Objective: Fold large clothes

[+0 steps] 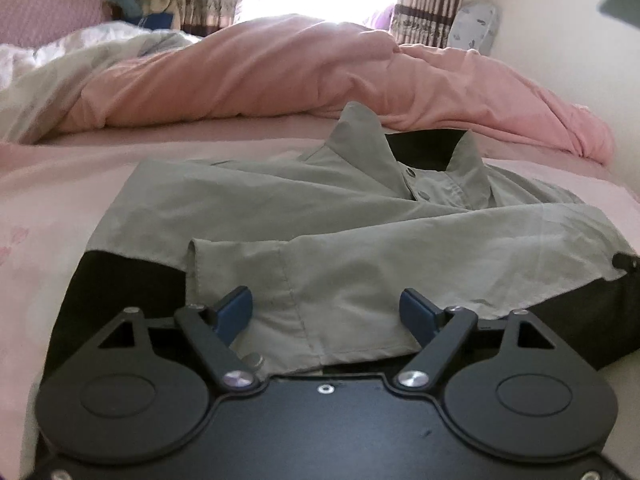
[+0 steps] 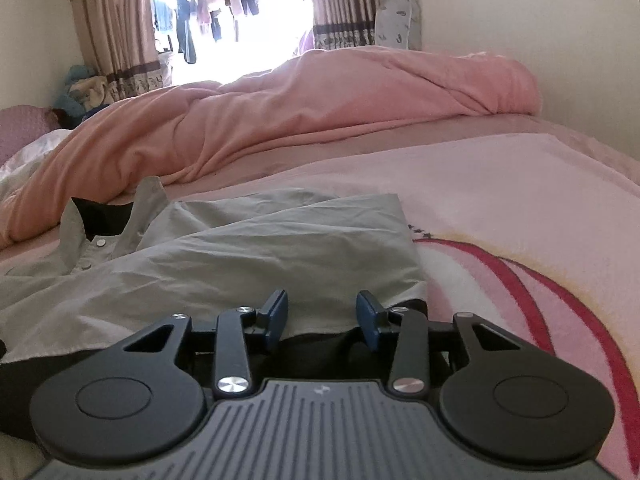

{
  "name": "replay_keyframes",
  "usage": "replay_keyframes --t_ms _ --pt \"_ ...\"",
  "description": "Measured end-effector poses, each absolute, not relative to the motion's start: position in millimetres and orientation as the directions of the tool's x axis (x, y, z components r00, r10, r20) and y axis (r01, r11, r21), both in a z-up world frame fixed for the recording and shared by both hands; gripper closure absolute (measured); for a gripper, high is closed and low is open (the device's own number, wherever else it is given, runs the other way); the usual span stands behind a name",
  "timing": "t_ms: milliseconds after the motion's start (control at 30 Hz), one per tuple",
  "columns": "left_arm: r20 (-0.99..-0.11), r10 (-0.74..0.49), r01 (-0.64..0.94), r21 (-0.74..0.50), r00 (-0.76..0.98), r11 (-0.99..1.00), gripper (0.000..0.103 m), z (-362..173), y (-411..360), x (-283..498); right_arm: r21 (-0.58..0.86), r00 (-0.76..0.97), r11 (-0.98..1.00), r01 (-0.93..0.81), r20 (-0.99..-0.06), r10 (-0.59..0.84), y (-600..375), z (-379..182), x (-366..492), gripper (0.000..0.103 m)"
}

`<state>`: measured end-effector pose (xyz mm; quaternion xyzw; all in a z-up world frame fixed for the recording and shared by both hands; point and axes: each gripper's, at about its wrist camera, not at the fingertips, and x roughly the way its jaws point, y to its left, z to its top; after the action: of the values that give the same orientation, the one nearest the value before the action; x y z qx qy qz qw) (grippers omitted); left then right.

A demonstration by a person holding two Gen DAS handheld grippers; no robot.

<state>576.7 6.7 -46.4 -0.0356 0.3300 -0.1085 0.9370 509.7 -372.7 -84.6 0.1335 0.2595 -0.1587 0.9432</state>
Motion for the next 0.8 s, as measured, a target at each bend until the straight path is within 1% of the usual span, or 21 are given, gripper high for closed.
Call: replay_keyframes --t_ms 100,200,267,333,400,500,567,633,733,800 --pt "-0.593 -0.257 0.178 -0.189 0.763 0.966 0.021 -32.6 14.8 567.9 0.212 0.834 0.905 0.37 -0.505 -0.223 -374.1 -70.4 492.4 0.056" --pt "-0.557 -0.27 0.209 -0.171 0.786 0.963 0.021 -18.1 18.6 543.0 0.193 0.85 0.924 0.331 -0.485 -0.204 -369.7 -60.9 474.2 0.056" --pt "-0.549 -0.287 0.24 -0.159 0.785 0.958 0.02 -13.6 18.1 527.3 0.176 0.849 0.932 0.316 -0.491 -0.195 -366.9 -60.0 465.5 0.055" --pt "-0.562 -0.297 0.257 -0.152 0.772 0.954 0.02 -17.8 16.1 517.5 0.164 0.835 0.937 0.309 -0.518 -0.185 -365.7 -65.0 462.0 0.055" --pt "-0.594 -0.302 0.261 -0.156 0.746 0.953 0.02 -28.6 15.2 515.8 0.152 0.819 0.94 0.307 -0.545 -0.179 -365.7 -75.3 461.9 0.055" --pt "-0.634 -0.27 0.241 -0.133 0.725 0.961 0.019 -50.2 13.2 521.7 0.125 0.817 0.949 0.29 -0.548 -0.177 -364.0 -87.8 462.1 0.055" --pt "-0.614 -0.283 0.268 -0.119 0.737 0.956 0.013 -58.3 11.9 522.7 0.104 0.823 0.955 0.279 -0.538 -0.182 -361.6 -90.9 461.7 0.055" --pt "-0.602 -0.287 0.284 -0.104 0.745 0.953 0.011 -60.6 10.8 521.9 0.095 0.824 0.956 0.277 -0.536 -0.185 -359.8 -91.3 461.2 0.055" --pt "-0.613 -0.29 0.28 -0.115 0.735 0.953 0.01 -57.3 11.5 523.8 0.102 0.823 0.958 0.266 -0.542 -0.171 -361.6 -89.2 459.5 0.055" --pt "-0.637 -0.289 0.256 -0.146 0.714 0.955 0.01 -50.0 14.2 525.0 0.15 0.816 0.954 0.261 -0.562 -0.135 -365.8 -81.8 450.3 0.055"
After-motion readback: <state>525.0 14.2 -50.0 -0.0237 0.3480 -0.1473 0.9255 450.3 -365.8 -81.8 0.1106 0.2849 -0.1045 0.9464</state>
